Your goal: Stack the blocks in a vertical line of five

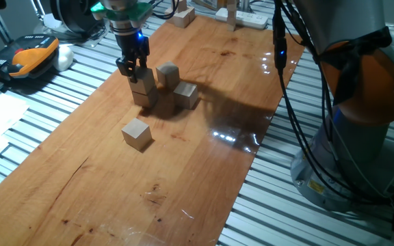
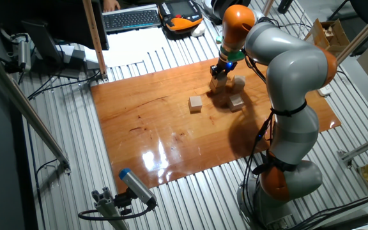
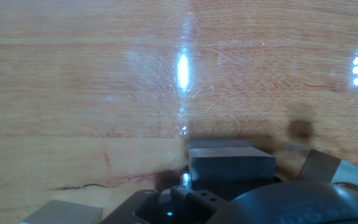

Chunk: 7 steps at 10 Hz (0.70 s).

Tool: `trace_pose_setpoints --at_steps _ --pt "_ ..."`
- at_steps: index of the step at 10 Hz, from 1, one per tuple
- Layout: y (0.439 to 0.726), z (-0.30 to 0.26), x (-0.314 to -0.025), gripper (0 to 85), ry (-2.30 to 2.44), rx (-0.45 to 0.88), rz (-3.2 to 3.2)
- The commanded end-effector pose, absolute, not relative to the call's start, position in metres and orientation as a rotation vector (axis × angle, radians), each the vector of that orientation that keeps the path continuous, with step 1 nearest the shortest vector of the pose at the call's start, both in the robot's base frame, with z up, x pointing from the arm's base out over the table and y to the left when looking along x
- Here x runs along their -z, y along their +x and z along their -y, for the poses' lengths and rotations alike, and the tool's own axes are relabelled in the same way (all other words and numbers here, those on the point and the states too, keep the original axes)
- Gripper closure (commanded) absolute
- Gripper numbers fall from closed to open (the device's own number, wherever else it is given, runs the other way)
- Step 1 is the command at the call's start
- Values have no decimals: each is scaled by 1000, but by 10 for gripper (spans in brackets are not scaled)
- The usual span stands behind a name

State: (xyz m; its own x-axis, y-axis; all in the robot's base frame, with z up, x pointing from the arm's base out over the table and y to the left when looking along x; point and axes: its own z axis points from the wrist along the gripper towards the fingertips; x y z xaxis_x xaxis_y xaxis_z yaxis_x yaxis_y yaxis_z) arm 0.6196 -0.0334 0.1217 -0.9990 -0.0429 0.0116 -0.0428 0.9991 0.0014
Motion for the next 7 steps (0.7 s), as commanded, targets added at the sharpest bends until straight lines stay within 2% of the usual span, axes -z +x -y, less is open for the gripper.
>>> trace_pose_setpoints --at_steps 1,7 --pt "620 33 -122 850 66 4 3129" --pt "620 34 -122 850 71 2 3131"
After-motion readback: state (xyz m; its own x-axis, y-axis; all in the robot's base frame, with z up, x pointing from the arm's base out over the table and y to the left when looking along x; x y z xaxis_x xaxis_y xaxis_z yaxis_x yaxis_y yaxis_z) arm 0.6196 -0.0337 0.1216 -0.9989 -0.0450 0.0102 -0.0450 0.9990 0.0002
